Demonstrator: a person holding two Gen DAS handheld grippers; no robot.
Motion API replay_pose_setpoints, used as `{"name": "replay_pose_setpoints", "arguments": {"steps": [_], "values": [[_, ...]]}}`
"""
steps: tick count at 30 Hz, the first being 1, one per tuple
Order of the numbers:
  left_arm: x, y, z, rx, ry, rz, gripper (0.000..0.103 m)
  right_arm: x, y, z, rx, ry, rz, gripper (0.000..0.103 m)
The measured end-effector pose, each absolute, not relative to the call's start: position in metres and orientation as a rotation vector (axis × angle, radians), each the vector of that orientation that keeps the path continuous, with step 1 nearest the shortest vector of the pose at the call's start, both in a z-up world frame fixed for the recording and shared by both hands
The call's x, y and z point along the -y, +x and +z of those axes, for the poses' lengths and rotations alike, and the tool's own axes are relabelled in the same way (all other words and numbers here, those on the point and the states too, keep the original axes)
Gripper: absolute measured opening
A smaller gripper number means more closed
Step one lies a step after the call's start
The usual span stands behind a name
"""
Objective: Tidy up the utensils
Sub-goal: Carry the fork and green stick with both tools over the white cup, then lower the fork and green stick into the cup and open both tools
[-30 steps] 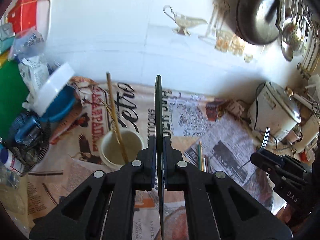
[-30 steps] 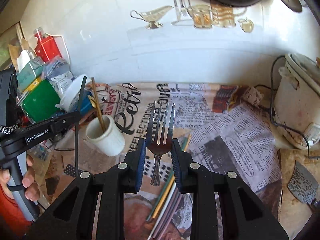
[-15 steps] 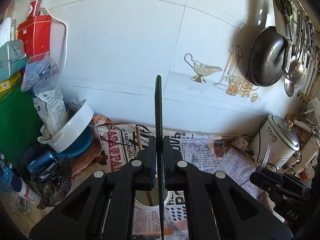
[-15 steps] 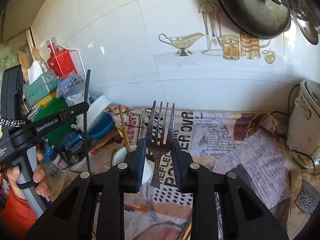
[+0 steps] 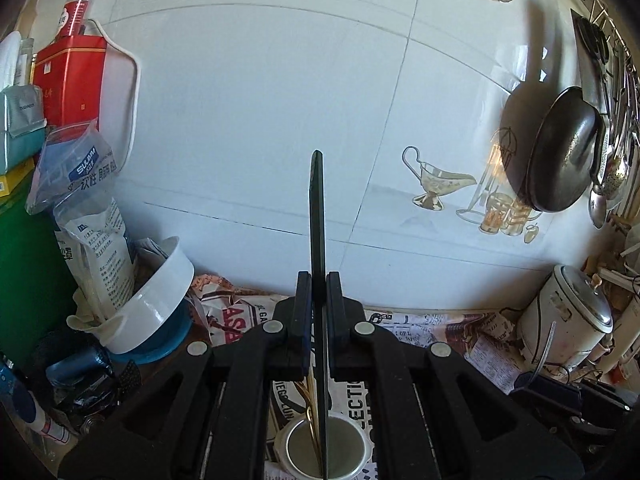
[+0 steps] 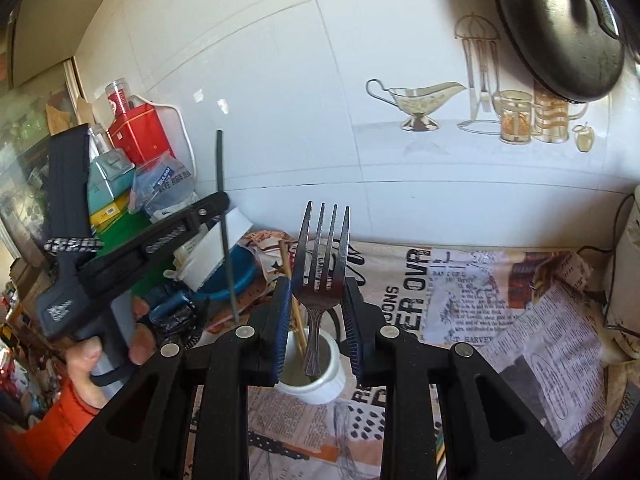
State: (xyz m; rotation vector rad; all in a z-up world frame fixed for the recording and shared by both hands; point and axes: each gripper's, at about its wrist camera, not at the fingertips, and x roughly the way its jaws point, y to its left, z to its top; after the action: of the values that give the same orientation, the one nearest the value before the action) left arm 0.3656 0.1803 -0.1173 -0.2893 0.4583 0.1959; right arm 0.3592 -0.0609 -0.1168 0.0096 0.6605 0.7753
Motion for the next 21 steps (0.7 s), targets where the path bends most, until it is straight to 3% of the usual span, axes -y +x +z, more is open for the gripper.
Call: {"name": "replay_pose_setpoints", "arguments": {"steps": [9,21], "values": [[-0.194,0.39,-0.147,-0.47,-0.314,0.208,0.004,0.035,0.37,-0.129,-0.683,-0.012,0.802,0.023],[-0.194,0.399,-0.206,-0.593,-0.329,0.185,0.004,0.02,0.391,-0.189,-0.849,-0.051,0.777,0.023]]}}
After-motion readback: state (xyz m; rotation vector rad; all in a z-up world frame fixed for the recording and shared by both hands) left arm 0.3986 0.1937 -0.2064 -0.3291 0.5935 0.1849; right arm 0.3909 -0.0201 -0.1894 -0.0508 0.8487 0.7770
